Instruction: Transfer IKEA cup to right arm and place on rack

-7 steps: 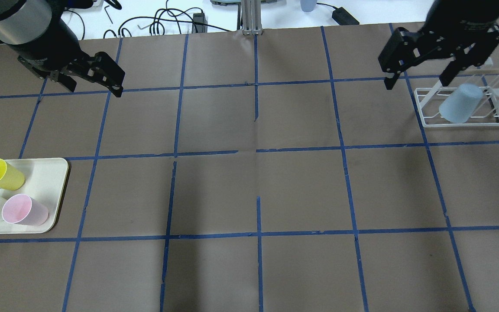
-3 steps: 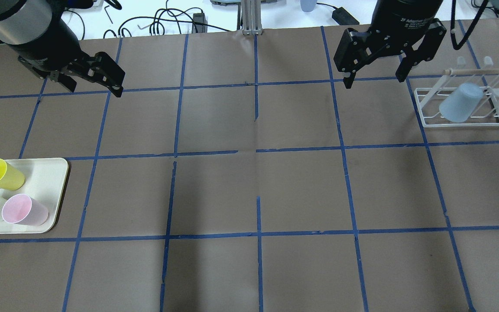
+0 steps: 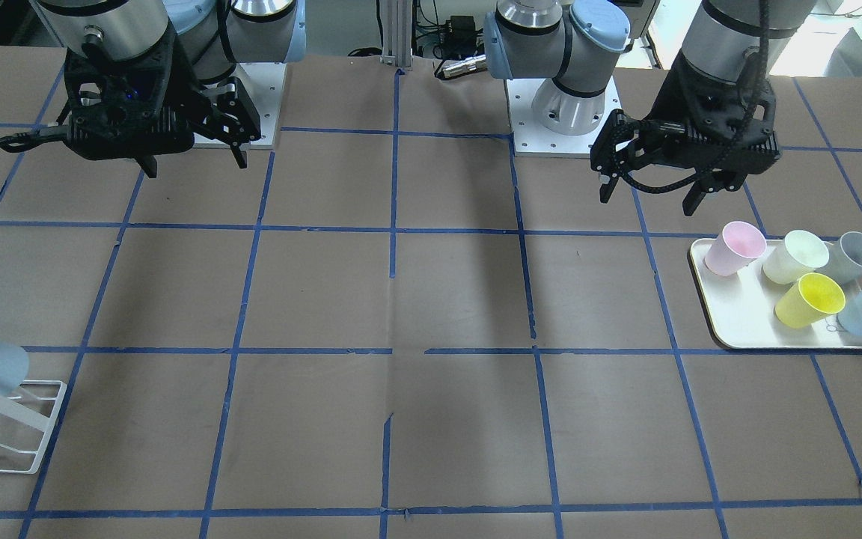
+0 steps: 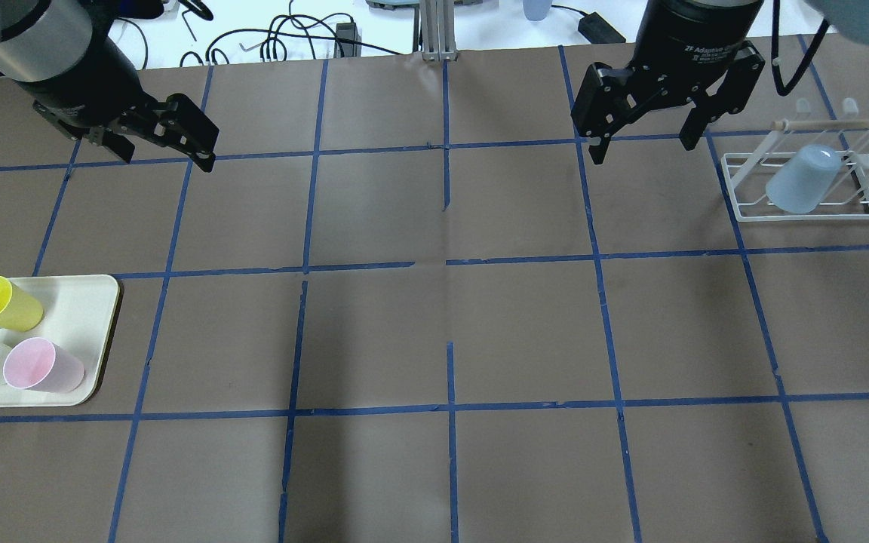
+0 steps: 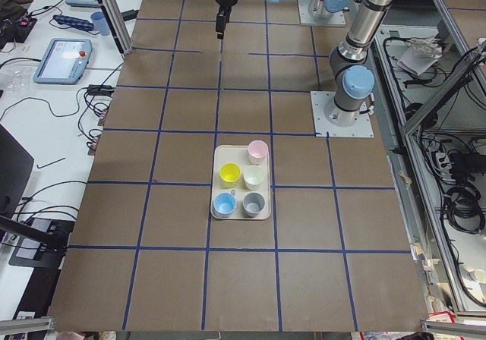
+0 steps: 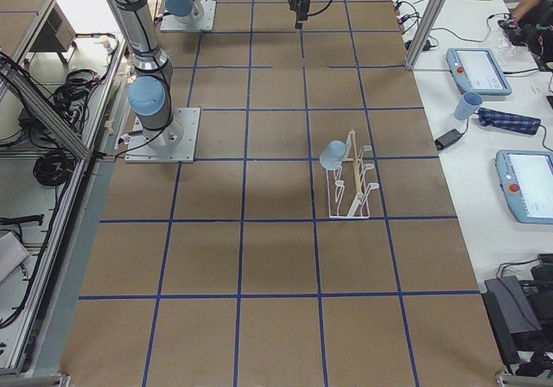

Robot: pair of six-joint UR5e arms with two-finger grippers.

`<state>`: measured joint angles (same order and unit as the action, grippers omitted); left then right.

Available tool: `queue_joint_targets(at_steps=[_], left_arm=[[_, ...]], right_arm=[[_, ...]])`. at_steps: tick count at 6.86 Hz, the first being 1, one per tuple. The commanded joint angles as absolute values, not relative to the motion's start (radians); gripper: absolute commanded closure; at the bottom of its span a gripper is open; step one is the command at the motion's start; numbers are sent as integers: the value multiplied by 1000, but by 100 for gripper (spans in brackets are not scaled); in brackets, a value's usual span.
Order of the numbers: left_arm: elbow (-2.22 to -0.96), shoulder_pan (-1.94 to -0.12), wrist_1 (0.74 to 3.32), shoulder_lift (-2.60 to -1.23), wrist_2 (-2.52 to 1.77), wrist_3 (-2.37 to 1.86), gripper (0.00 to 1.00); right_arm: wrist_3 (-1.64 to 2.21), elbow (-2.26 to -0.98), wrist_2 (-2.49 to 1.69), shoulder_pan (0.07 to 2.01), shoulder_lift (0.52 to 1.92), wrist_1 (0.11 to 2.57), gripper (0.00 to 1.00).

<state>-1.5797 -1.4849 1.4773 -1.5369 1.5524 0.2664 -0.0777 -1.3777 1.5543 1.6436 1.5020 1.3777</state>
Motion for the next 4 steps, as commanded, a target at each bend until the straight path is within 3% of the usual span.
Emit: queue_joint_targets(at_steps=[1,4], left_arm=[[-1569,-1485,1479,-1545,1552,261,0],[-1534,-1489,1497,-1566,1539,123,0]], right_arm=[[-80,-1397,1555,1644,1519,1403,0],[-80,-1397,1555,1643,1519,1410,0]])
